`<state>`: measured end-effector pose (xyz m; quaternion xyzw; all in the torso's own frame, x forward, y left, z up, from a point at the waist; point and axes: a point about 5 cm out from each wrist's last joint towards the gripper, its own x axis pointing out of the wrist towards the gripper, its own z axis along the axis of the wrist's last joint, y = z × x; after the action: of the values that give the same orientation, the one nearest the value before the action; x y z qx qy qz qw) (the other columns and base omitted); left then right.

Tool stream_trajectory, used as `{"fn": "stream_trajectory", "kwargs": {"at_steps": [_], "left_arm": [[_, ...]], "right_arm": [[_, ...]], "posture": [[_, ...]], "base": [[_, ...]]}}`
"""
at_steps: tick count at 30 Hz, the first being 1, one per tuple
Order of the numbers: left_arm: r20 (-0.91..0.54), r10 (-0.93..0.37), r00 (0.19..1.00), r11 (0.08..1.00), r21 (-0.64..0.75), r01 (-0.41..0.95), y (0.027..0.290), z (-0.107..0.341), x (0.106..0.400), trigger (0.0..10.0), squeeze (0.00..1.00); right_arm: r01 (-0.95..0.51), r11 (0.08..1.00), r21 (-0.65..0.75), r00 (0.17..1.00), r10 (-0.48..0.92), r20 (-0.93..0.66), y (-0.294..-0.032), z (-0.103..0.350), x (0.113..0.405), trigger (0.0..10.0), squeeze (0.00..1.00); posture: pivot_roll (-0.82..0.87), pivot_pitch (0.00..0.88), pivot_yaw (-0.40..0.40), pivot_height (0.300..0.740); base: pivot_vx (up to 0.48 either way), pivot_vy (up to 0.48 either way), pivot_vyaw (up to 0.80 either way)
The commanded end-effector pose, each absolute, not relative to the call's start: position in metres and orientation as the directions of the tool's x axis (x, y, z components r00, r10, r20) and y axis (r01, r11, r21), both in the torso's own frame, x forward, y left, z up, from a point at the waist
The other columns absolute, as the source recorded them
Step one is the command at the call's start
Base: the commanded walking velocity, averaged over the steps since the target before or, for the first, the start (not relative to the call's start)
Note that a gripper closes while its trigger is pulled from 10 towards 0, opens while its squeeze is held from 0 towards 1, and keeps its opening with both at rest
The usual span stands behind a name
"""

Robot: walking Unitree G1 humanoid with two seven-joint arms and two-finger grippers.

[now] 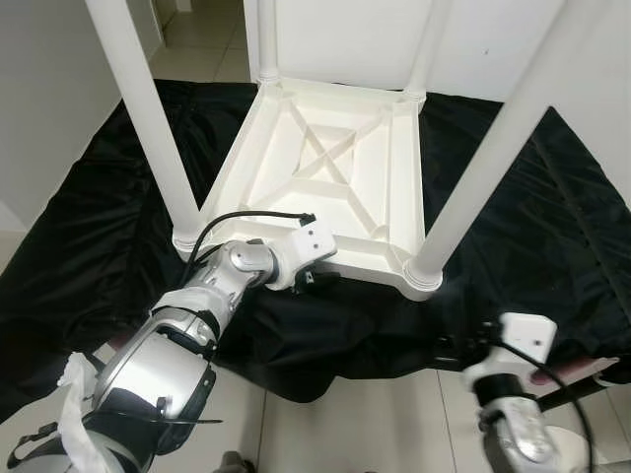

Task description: Building children table

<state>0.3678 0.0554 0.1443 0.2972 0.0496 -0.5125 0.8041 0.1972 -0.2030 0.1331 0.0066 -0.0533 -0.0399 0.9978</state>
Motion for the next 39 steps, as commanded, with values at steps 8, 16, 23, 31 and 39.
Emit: {"fn": "stream_trajectory", "kwargs": {"at_steps": [8,16,23,31,39], "left_arm": [[-0.347,-0.796,0.496,0.316,0.461,0.830,0.046,0.147,0.369,10.0,0.00],[-0.339,-0.791,0.509,0.330,0.463,0.823,0.048,0.150,0.371,10.0,0.00],[-0.337,-0.786,0.519,0.338,0.468,0.817,0.052,0.152,0.373,10.0,0.00],[-0.352,-0.778,0.521,0.338,0.465,0.818,0.058,0.152,0.374,10.0,0.00],[-0.358,-0.777,0.518,0.330,0.470,0.819,0.062,0.152,0.375,10.0,0.00]], "right_arm": [[0.065,0.998,-0.028,0.991,-0.061,0.117,-0.211,0.144,0.202,10.0,0.00],[0.038,0.999,-0.025,0.996,-0.036,0.086,-0.206,0.142,0.203,10.0,0.00],[0.040,0.999,-0.031,0.996,-0.037,0.086,-0.209,0.144,0.204,10.0,0.00],[0.086,0.996,-0.020,0.988,-0.083,0.133,-0.210,0.144,0.216,10.0,0.00],[0.139,0.990,0.022,0.976,-0.141,0.168,-0.215,0.140,0.229,10.0,0.00]], "posture": [[-0.19,0.061,-0.086,0.740],[-0.19,0.046,-0.091,0.740],[-0.19,0.040,-0.092,0.740],[-0.15,0.042,-0.029,0.740],[-0.10,0.046,-0.016,0.740]], "base": [[0.000,0.000,0.00],[0.000,0.000,0.00],[0.000,0.000,0.00],[0.000,0.000,0.00],[0.000,0.000,0.00]]}}
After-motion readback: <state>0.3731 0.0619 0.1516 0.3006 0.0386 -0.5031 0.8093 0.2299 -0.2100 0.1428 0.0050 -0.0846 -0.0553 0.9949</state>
